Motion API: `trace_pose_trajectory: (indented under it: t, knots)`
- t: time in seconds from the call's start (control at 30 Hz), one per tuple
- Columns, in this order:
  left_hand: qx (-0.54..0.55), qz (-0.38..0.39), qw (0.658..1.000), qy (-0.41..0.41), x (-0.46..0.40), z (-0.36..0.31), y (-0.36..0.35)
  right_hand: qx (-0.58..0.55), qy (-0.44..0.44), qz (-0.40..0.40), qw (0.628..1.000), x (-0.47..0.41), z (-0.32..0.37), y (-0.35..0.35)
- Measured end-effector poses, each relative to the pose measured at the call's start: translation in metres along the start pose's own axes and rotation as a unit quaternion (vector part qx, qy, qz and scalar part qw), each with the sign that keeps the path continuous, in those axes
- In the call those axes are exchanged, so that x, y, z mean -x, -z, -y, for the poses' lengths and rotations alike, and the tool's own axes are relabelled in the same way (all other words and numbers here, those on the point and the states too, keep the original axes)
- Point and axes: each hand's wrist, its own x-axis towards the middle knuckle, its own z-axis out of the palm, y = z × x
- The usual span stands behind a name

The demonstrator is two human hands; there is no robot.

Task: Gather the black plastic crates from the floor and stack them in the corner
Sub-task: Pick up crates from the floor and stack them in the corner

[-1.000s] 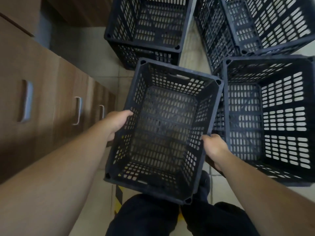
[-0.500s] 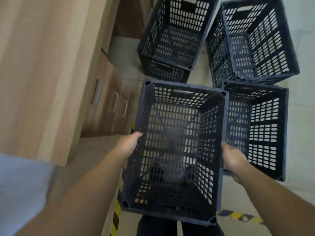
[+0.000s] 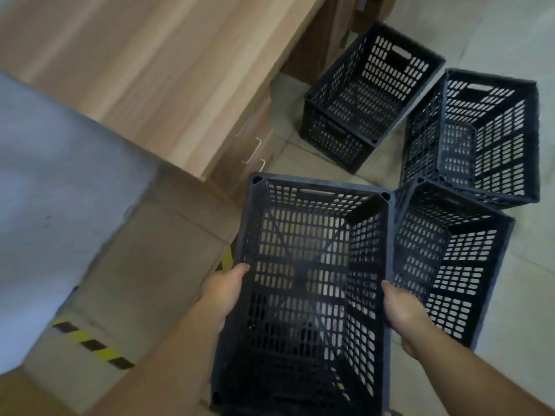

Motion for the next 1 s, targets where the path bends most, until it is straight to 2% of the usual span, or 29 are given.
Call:
trace_pose_trajectory:
  t: [0.2, 0.33, 0.47, 0.63, 0.87, 1.0]
  knots:
    - [0.08, -0.021, 0.996, 0.045, 0.008, 0.082, 0.053, 0.087, 0.046, -0.008, 0.995, 0.037, 0.001, -0.038]
    - [0.124, -0.027, 0.99, 0.055, 0.013, 0.125, 0.096, 0.159, 0.086, 0.024, 0.983, 0.055, 0.005, -0.086]
    - [0.172, -0.069, 0.98, 0.078, 0.013, 0.165, 0.146, 0.229, 0.152, 0.042, 0.961, 0.081, 0.011, -0.145]
    - [0.242, -0.12, 0.958, 0.093, -0.002, 0.221, 0.206, 0.331, 0.228, 0.052, 0.914, 0.113, 0.024, -0.229]
    - [0.315, -0.124, 0.937, 0.087, -0.028, 0.283, 0.299, 0.36, 0.294, 0.076, 0.882, 0.161, 0.045, -0.343]
    - [0.336, -0.136, 0.928, 0.085, -0.049, 0.3, 0.345, 0.37, 0.301, 0.089, 0.874, 0.181, 0.059, -0.407]
